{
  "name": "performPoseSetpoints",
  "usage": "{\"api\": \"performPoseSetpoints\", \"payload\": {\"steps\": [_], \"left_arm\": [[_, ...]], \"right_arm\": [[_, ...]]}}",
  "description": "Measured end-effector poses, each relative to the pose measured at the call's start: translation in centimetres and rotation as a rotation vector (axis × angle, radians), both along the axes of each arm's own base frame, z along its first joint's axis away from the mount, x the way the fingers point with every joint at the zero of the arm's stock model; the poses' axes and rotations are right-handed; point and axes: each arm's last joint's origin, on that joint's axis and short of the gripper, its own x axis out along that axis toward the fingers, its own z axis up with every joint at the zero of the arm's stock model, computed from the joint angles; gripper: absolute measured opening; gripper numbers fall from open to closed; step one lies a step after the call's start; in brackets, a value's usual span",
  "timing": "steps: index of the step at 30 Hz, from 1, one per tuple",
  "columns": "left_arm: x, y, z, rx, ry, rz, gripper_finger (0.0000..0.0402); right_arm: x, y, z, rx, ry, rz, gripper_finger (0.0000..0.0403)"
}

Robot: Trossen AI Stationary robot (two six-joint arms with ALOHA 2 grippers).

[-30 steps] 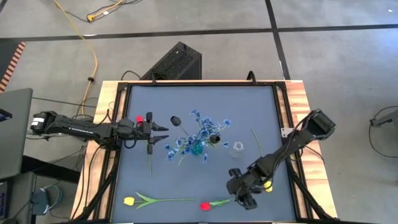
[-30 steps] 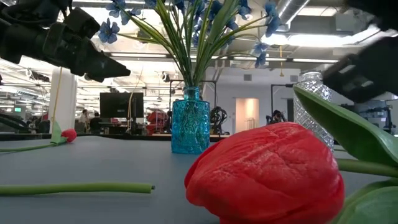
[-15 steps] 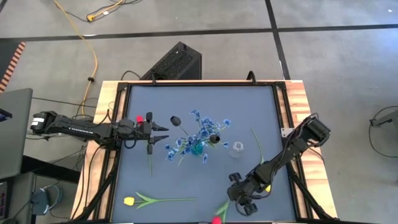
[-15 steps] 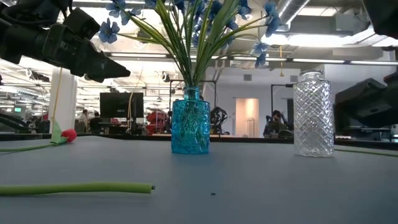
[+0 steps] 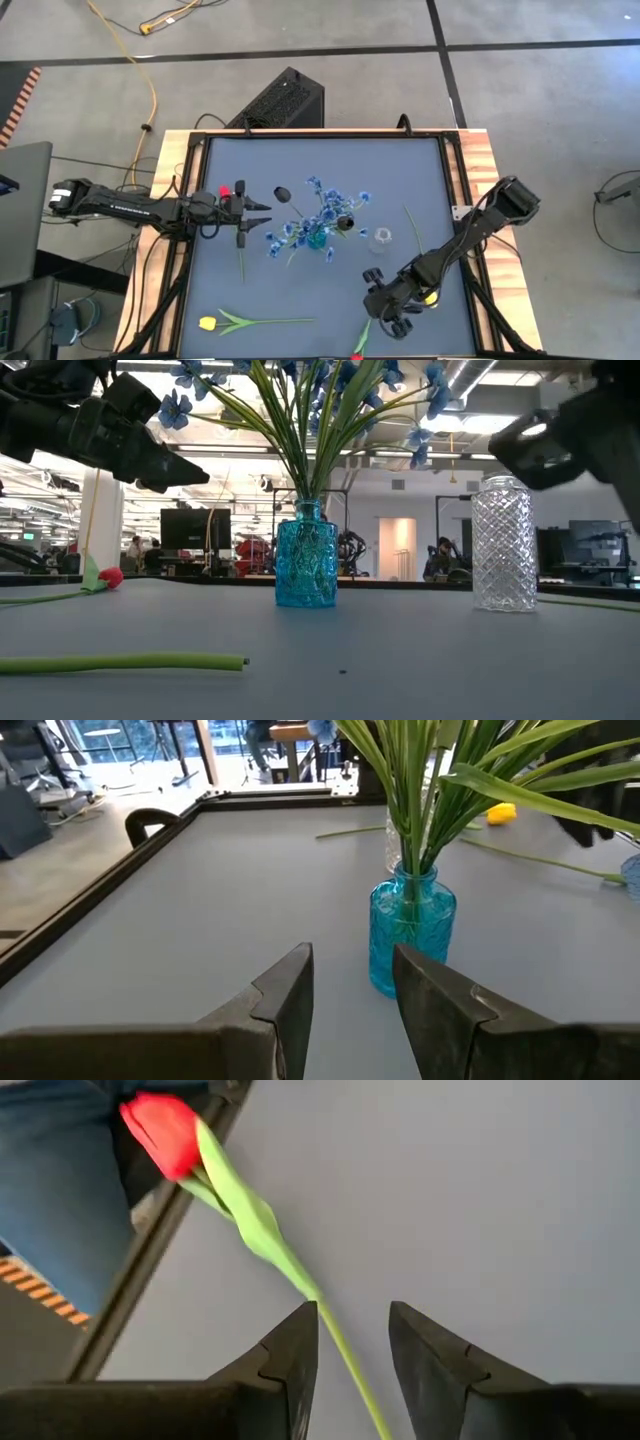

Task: Sort flowers into vase by color
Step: Put the bottom red flower into the transparent flower vase

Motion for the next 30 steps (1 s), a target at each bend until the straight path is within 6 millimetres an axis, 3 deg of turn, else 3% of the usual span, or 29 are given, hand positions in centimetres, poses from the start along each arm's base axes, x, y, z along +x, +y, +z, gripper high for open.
{"api": "performPoseSetpoints", "payload": {"steps": [8,22,26,30], "left_arm": [[0.0,0.0,0.0,-0.003,0.002,0.001,0.0128],[0.0,0.0,-0.1,-0.001,0.008,0.001,0.0128],[0.0,0.0,-0.1,-0.002,0.009,0.001,0.0128],[0.0,0.0,-0.1,-0.002,0.008,0.001,0.0128]], "right_arm": [[-0.2,-0.5,-1.5,-0.064,0.091,0.042,0.0152],[-0.1,0.4,-4.0,-0.082,0.148,0.120,0.0147],[0.0,0.5,-4.2,-0.079,0.148,0.120,0.0111],[0.4,0.2,-3.3,-0.033,0.140,0.087,0.0044]]}}
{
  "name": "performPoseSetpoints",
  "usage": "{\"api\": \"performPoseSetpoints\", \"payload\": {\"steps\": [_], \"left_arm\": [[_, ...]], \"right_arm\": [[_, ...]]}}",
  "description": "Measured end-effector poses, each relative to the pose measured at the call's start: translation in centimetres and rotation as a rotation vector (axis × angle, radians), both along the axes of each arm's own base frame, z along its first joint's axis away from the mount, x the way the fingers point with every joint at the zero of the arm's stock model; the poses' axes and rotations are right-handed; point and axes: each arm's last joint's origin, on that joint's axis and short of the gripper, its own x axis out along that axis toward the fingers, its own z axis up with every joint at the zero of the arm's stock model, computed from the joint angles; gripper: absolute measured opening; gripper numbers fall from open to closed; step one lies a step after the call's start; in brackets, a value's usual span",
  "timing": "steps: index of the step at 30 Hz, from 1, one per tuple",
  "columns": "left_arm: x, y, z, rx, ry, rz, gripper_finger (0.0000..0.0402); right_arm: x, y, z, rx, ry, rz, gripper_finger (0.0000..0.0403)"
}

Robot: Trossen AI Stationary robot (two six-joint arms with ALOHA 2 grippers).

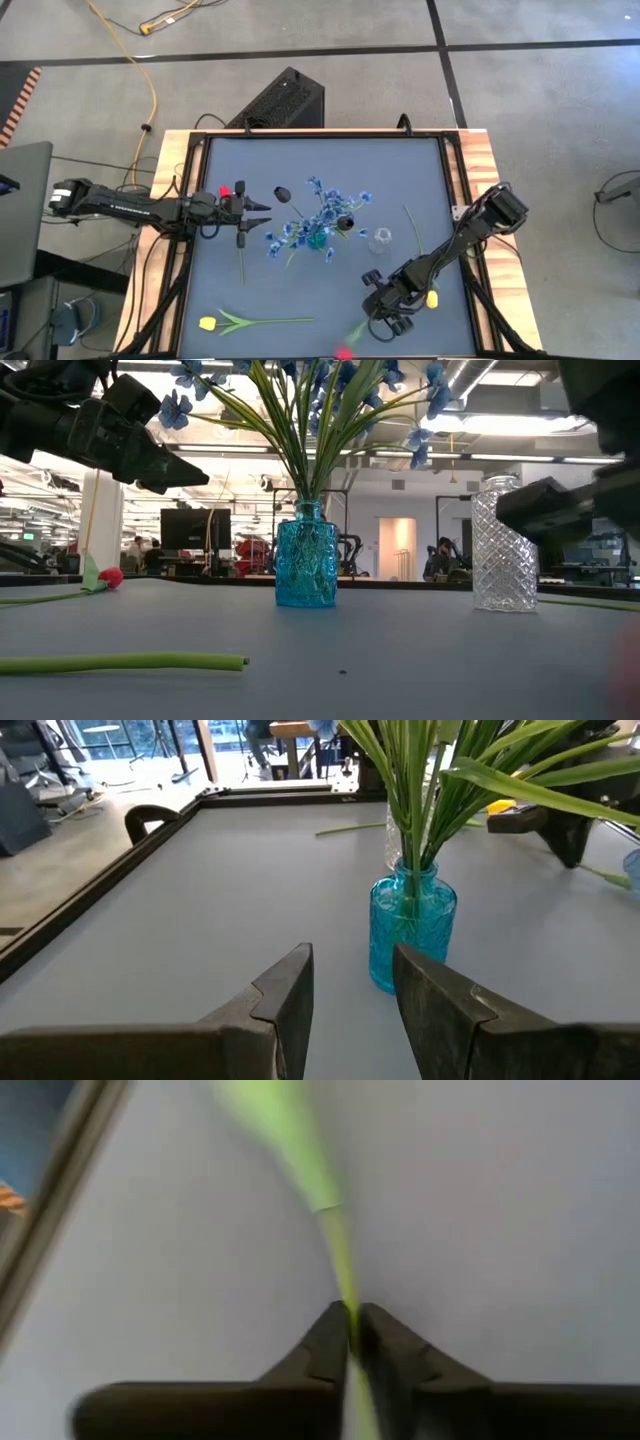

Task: Sort flowers into vase by color
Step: Put the bottom red flower into the transparent flower vase

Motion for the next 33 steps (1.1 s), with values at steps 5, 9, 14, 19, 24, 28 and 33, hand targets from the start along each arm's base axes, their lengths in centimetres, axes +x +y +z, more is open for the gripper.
{"api": "performPoseSetpoints", "payload": {"steps": [5,9,14,19,24,28,33], "left_arm": [[0.0,0.0,0.0,0.000,-0.004,0.003,0.0128],[0.0,0.0,0.0,-0.004,-0.004,0.005,0.0128],[0.0,0.0,0.0,-0.009,-0.002,0.002,0.0128],[0.0,0.0,0.0,-0.006,-0.001,0.002,0.0128],[0.0,0.0,0.0,-0.002,0.001,0.001,0.0128],[0.0,0.0,0.0,-0.003,0.000,0.000,0.0128],[0.0,0.0,0.0,-0.008,0.000,0.001,0.0128]], "right_arm": [[0.8,-1.2,3.4,0.137,-0.047,0.008,0.0022],[0.5,-2.9,7.1,0.129,-0.194,0.000,0.0024],[-1.3,-5.0,12.1,0.047,-0.406,-0.044,0.0018],[-4.0,-6.1,16.4,-0.011,-0.642,-0.112,0.0018],[-7.6,-7.2,16.6,-0.082,-0.881,-0.182,0.0018],[-9.8,-9.1,15.5,-0.095,-1.095,-0.417,0.0018],[-11.4,-11.2,15.1,-0.085,-1.319,-0.553,0.0026]]}}
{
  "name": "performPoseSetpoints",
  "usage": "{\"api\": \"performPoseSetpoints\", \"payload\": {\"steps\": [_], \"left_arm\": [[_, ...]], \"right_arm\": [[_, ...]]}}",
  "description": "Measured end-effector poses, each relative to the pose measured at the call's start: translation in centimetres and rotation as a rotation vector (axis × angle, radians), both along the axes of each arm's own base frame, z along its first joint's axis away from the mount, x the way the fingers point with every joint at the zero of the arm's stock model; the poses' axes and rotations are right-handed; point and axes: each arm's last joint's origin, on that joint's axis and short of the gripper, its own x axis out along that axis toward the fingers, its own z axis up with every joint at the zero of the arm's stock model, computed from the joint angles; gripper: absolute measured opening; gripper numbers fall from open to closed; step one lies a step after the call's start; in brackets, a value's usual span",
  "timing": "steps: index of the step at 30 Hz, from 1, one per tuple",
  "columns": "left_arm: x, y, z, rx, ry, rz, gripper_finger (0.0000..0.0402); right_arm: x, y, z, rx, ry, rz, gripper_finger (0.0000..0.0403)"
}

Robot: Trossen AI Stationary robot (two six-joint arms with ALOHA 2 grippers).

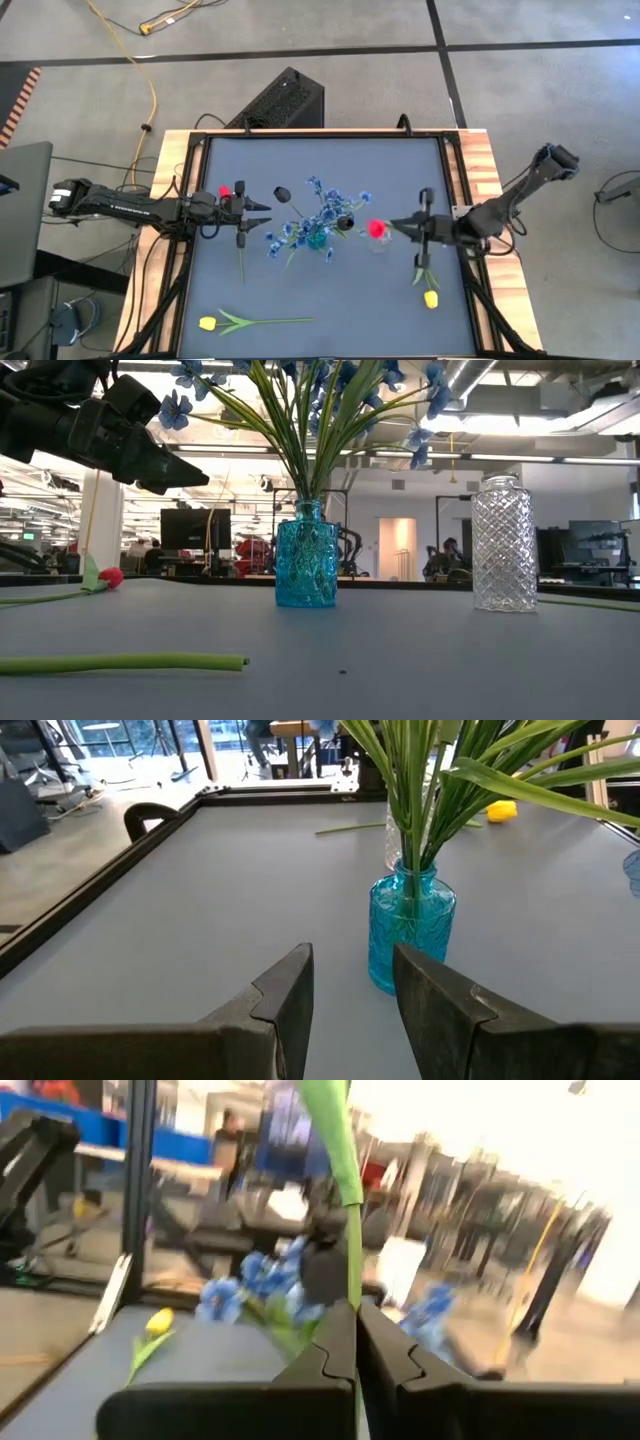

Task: Sort flowers into vase by color
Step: Put the bottom red flower into the transparent flower vase

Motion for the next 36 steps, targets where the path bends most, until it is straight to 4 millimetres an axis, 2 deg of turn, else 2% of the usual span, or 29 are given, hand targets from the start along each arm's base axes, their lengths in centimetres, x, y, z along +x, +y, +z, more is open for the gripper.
{"api": "performPoseSetpoints", "payload": {"steps": [7,15,27,36], "left_arm": [[0.0,0.0,0.0,0.000,-0.001,0.002,0.0128],[0.0,0.0,0.0,0.002,-0.005,0.001,0.0128],[0.0,0.0,0.0,0.010,0.001,0.000,0.0128],[0.0,0.0,0.0,0.009,0.001,-0.001,0.0128]], "right_arm": [[-0.3,-1.4,-2.9,-0.006,-0.072,-0.068,0.0018],[0.0,-2.0,-4.0,0.053,-0.110,-0.078,0.0023],[1.5,-1.1,-5.5,0.056,-0.073,-0.070,0.0023],[1.6,-1.0,-5.5,0.060,-0.077,-0.066,0.0025]]}}
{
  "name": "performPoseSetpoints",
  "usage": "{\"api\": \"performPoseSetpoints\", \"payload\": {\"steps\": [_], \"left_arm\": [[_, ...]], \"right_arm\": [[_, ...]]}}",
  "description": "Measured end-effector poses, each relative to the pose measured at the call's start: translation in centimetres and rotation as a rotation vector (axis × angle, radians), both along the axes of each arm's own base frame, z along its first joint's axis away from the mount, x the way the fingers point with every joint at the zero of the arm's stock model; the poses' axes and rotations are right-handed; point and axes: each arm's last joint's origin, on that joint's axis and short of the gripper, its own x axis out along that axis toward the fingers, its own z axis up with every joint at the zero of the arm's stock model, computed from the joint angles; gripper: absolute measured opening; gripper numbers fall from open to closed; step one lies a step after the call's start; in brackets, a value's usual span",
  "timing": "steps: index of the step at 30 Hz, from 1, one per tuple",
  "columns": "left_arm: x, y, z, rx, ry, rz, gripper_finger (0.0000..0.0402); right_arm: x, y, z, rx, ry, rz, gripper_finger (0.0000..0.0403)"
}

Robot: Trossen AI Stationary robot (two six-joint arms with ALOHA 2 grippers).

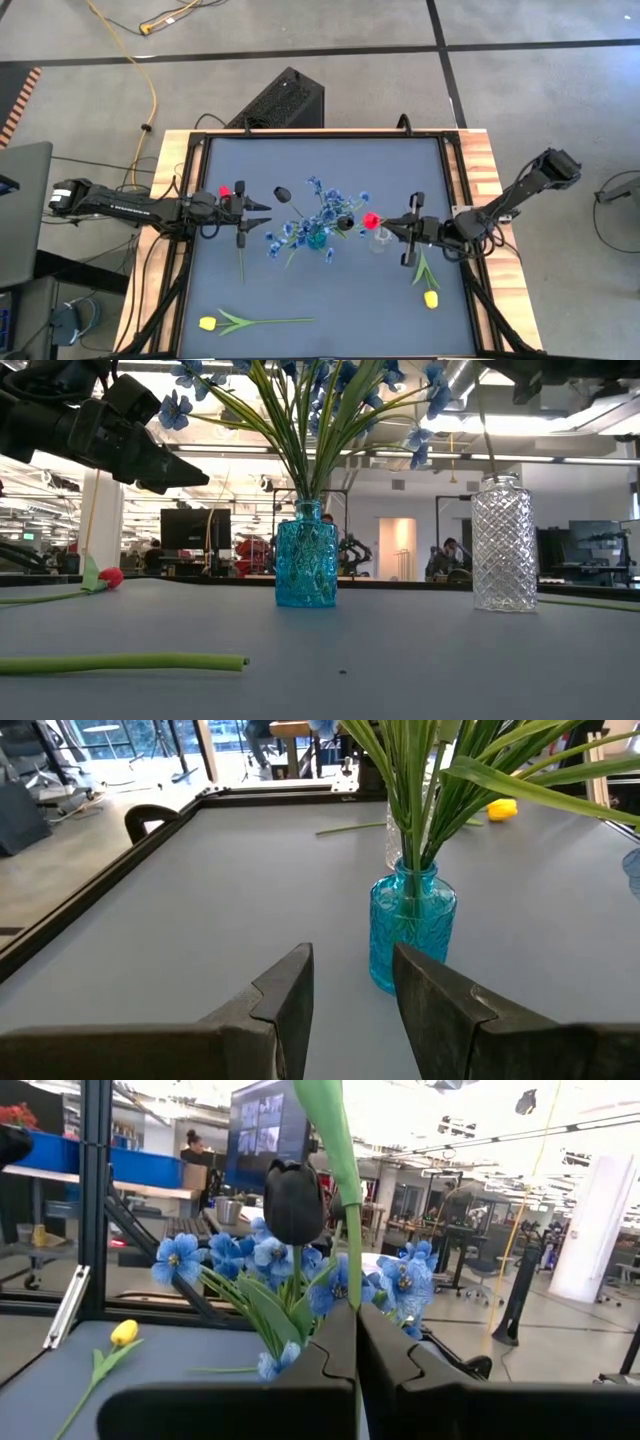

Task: Sort flowers into vase by color
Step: Put the bottom red flower into the transparent flower vase, then put the right yellow flower into the transparent flower vase

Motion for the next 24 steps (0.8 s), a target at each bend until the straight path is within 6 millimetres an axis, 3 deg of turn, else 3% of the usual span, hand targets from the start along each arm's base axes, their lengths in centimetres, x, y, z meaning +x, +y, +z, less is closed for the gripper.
{"api": "performPoseSetpoints", "payload": {"steps": [10,18,24], "left_arm": [[0.00,0.00,-0.01,-0.010,-0.001,0.001,0.0128],[-0.01,0.00,-0.08,-0.020,0.005,0.002,0.0128],[-0.04,0.00,-0.23,-0.027,0.020,0.004,0.0128]], "right_arm": [[-0.05,0.11,-0.12,0.046,0.003,0.003,0.0065],[-0.11,-0.16,-0.15,0.074,0.010,-0.090,0.0085],[-0.14,-0.08,-0.15,0.102,0.003,-0.079,0.0126]]}}
